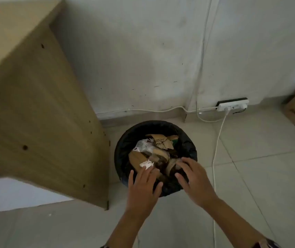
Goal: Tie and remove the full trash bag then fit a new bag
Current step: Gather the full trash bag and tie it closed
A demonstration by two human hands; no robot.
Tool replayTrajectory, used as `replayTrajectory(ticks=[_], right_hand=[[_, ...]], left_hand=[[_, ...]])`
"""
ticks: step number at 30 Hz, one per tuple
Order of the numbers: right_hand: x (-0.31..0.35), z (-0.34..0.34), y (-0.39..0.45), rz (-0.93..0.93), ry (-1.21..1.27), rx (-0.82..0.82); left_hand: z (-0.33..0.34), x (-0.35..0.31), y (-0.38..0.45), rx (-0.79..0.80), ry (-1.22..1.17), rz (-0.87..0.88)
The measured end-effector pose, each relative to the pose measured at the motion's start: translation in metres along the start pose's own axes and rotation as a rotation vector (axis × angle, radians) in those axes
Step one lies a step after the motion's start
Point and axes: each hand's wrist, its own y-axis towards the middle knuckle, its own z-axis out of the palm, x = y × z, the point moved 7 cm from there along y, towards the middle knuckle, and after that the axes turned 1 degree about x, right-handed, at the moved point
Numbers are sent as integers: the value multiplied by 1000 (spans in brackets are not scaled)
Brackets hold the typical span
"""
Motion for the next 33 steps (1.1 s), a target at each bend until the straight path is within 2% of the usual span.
replayTrajectory(ticks=[3,7,11,17,24,30,33], right_hand=[[-13,32,-10,-166,-58,-104],[-31,61,-18,-239,-61,-222],[-40,77,-21,-255,-49,-226],[-42,81,-25,-288,-40,-131],[-36,76,-20,-334,27,-105],[-37,62,-15,-126,235,-150],[-39,61,-26,-140,125,-218]], left_hand=[[37,13,-7,-48,-39,20],[75,23,-13,-134,-161,121],[84,26,-16,-178,-163,168],[90,31,-18,-166,-221,208],[87,26,-14,-169,-277,146],[87,27,-12,-216,-291,87],[93,34,-10,-119,-357,-68]])
